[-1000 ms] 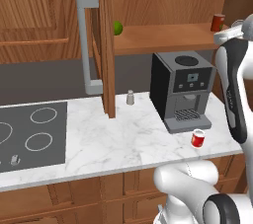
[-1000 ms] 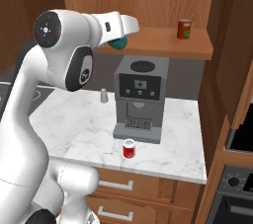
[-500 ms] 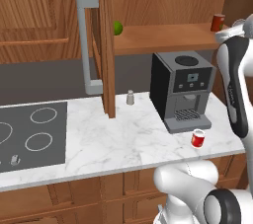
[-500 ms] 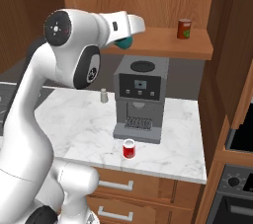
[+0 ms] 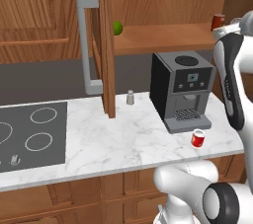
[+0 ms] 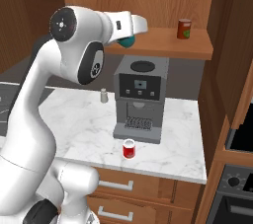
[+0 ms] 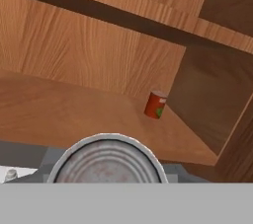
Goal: Pick the cans from the counter and place them in their designated side in the cabinet.
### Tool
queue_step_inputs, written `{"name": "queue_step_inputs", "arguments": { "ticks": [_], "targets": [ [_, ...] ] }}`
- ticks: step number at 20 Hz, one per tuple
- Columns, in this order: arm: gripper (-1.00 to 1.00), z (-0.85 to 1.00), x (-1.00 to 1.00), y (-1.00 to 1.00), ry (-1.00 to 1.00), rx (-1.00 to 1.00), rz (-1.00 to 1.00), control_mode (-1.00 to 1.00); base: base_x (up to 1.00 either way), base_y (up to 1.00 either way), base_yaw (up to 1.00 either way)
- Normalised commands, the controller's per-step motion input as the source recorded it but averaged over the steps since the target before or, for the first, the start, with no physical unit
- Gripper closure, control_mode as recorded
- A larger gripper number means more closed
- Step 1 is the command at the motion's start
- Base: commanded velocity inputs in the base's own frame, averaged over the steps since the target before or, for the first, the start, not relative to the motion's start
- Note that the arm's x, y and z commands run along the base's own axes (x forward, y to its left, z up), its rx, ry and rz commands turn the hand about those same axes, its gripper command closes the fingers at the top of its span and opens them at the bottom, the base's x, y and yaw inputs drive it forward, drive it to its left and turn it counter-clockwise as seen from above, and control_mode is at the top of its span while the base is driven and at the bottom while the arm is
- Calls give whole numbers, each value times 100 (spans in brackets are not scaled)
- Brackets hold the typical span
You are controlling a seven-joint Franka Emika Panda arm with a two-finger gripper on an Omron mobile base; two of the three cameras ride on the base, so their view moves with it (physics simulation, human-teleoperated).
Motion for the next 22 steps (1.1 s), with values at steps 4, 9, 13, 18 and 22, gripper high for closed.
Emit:
{"name": "queue_step_inputs", "arguments": {
  "ticks": [4, 9, 13, 18, 22],
  "targets": [
    [100, 0, 15, 0, 0, 7, -2, -100, 0, 0, 0],
    [100, 0, 14, -2, 0, 6, -3, -100, 0, 0, 0],
    [100, 0, 13, -1, 0, 6, -3, -100, 0, 0, 0],
    [100, 0, 13, -3, 0, 7, -3, -100, 0, 0, 0],
    [100, 0, 12, -4, 0, 7, -3, -100, 0, 0, 0]
  ]
}}
